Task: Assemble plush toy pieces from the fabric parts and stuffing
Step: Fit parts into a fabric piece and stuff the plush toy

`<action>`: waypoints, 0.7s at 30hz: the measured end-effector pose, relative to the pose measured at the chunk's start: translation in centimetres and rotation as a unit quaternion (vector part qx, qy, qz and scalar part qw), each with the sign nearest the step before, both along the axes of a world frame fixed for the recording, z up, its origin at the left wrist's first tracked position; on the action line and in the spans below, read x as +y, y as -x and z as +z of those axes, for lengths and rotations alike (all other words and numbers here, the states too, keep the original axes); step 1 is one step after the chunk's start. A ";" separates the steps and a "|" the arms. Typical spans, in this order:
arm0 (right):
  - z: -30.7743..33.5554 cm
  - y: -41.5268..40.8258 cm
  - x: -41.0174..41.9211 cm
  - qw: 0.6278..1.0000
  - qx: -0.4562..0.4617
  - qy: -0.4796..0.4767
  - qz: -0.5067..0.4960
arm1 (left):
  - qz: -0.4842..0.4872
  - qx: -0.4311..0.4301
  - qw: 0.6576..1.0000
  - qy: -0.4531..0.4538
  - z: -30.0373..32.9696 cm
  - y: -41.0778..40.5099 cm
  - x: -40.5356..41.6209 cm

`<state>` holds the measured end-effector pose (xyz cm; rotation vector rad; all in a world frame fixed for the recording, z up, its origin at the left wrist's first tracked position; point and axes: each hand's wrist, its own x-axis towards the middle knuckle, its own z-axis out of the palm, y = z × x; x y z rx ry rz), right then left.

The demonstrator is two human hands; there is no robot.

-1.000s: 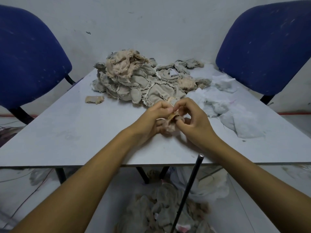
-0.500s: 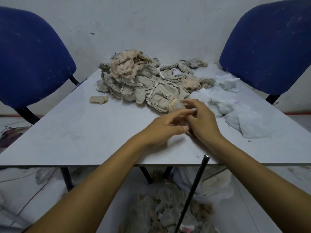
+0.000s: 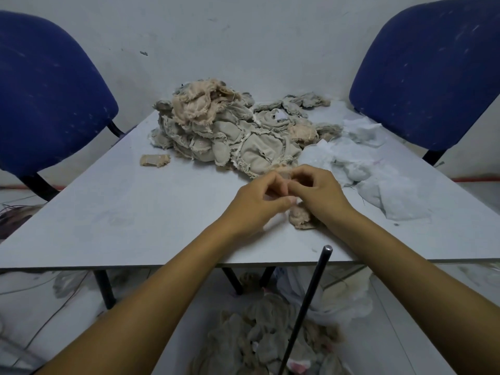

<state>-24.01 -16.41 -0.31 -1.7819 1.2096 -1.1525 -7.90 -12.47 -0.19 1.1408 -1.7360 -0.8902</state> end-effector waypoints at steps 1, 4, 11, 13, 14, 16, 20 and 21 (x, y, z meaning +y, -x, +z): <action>0.2 0.3 -0.2 1.000 -0.019 -0.021 0.003 | -0.034 -0.019 0.999 -0.017 -0.1 0.0 0.0; 0.6 1.2 -0.5 0.995 -0.076 -0.064 0.021 | -0.104 -0.066 0.991 -0.054 0.0 0.1 0.2; -0.3 1.1 0.1 0.997 -0.011 0.023 0.077 | 0.114 0.033 0.991 0.063 -0.3 -0.1 -0.3; -0.4 1.3 0.1 0.996 0.006 0.030 0.089 | 0.079 0.000 0.996 0.044 -0.2 -0.3 -0.6; -0.5 1.3 0.0 0.996 0.004 0.029 0.087 | 0.050 0.000 0.998 0.025 0.0 -0.5 -0.6; -0.4 1.5 0.0 0.996 0.002 0.035 0.085 | 0.014 0.041 0.999 -0.012 0.1 -0.7 -0.5; 0.3 1.8 0.4 0.983 -0.027 0.016 0.183 | 0.046 0.116 0.992 -0.033 0.5 -0.9 -0.4; 0.6 1.9 0.6 0.977 -0.016 0.005 0.214 | 0.048 0.130 0.989 -0.043 0.6 -1.0 -0.4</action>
